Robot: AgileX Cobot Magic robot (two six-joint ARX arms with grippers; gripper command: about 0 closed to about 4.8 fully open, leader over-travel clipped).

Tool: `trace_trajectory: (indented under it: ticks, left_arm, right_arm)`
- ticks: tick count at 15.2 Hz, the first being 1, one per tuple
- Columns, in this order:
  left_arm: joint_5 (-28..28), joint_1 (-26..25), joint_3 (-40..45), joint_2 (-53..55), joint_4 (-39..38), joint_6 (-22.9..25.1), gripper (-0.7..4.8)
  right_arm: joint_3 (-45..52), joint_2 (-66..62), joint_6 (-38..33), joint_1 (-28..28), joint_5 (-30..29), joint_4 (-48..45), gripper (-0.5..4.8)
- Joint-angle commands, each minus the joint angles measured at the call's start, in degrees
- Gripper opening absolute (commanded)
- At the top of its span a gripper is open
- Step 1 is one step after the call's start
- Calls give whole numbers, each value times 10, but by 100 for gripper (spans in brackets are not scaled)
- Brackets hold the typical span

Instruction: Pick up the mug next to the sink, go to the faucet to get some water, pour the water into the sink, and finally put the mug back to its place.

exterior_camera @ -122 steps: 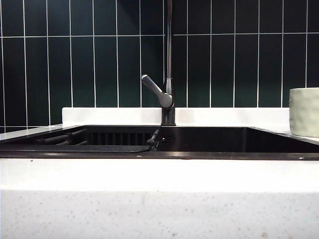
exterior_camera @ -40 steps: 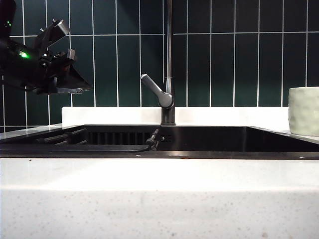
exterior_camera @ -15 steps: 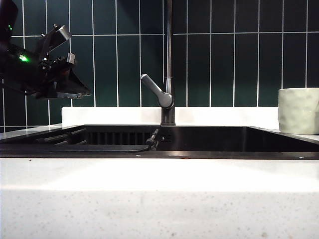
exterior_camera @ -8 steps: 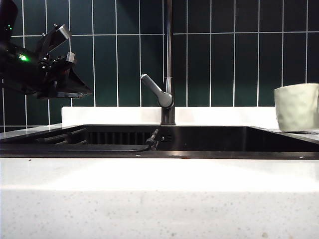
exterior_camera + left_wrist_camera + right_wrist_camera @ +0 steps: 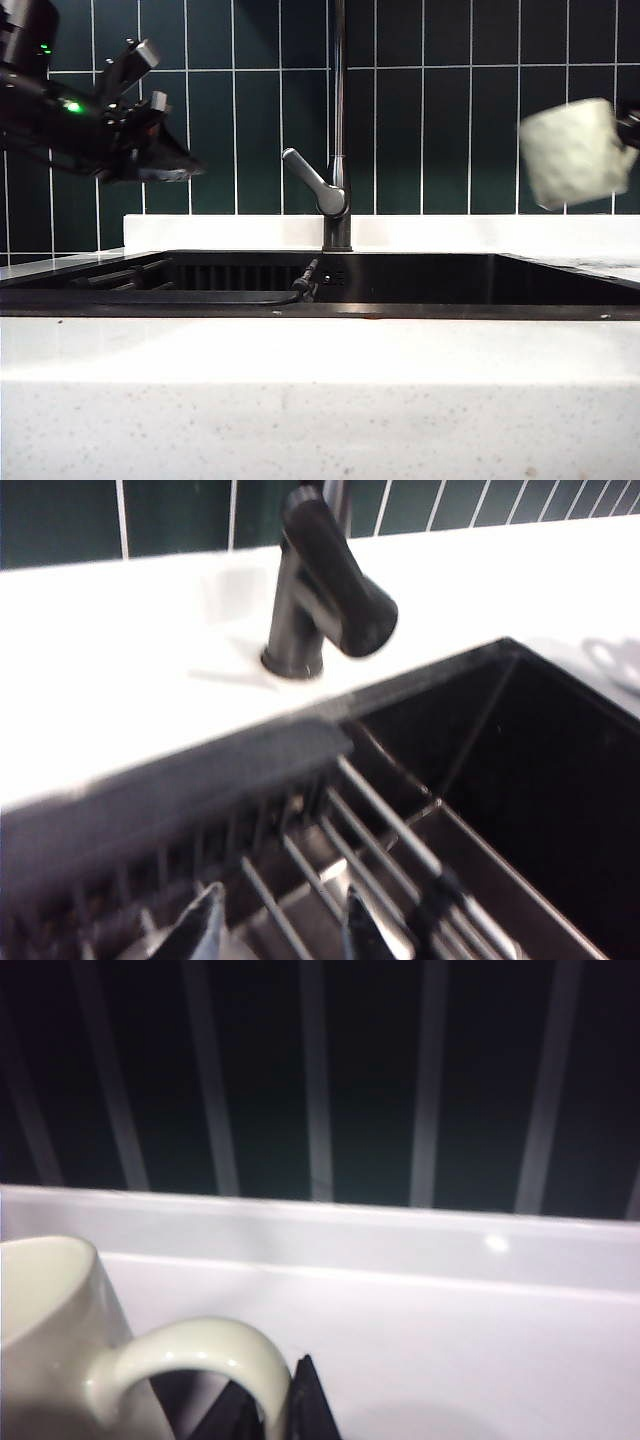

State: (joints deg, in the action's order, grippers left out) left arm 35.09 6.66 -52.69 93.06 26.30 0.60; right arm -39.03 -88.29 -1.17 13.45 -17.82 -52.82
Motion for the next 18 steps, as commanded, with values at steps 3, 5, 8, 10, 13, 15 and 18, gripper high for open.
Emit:
trace_trajectory:
  ticks: [3,5,8,10,13,15,18]
  left_arm:
    - [59,0,-99,73,-11,4,148]
    - [76,0,-146,114,-19,0,148]
    - [89,0,-201,161,-19,0,149]
    - [90,0,-254,201,-18,0,153]
    - [118,3,-318,246,-18,-7,154]
    - [155,8,-367,278,-7,-7,198]
    - [184,25,-423,309,0,-15,219]
  right_arm:
    - [-48,9,-36,-106,-2,11,-1]
    - [-101,6,-33,-165,-1,90,-1]
    - [-155,-1,-33,-216,14,118,-1]
    - [-204,-15,-33,-243,14,167,-1]
    - [-245,-33,-35,-265,22,176,-1]
    - [-271,-44,-36,-272,27,195,-1]
    - [-289,-45,-35,-272,27,215,-1]
